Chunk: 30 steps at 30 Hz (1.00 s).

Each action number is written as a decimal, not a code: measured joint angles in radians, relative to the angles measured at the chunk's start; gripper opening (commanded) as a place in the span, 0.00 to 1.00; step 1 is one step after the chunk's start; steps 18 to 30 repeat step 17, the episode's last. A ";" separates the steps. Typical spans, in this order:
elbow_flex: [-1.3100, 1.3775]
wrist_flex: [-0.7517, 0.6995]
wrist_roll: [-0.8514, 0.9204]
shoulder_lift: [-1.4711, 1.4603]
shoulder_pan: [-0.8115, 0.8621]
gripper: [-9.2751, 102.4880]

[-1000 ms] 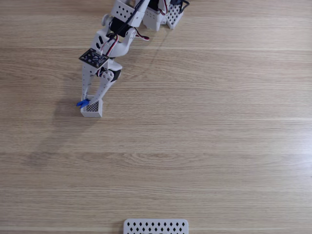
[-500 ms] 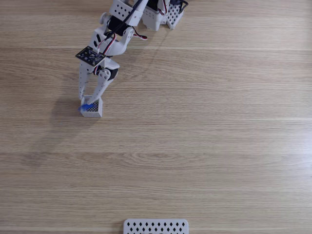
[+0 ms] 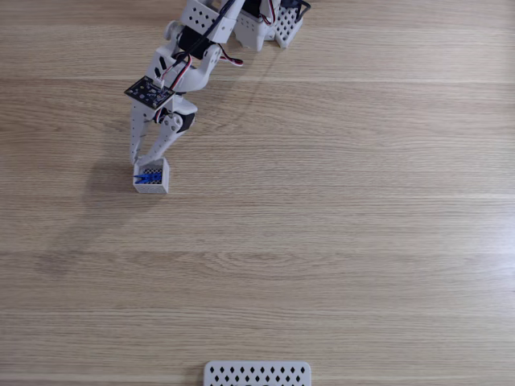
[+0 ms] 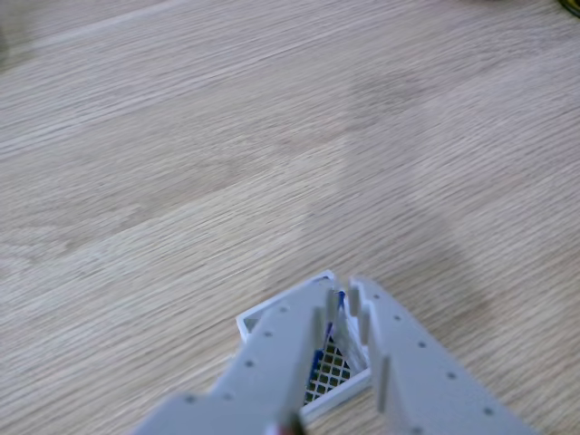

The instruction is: Grasp a peg and put it in the crate.

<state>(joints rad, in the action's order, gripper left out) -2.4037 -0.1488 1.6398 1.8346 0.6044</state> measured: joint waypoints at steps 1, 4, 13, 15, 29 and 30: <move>0.000 -0.017 0.000 0.006 -0.003 0.08; 0.000 -0.098 0.000 0.052 -0.051 0.08; 0.000 -0.413 0.000 0.245 -0.144 0.07; 0.000 -0.465 0.000 0.285 -0.152 0.07; 0.000 -0.509 0.000 0.319 -0.158 0.07; 0.000 -0.509 0.000 0.319 -0.158 0.07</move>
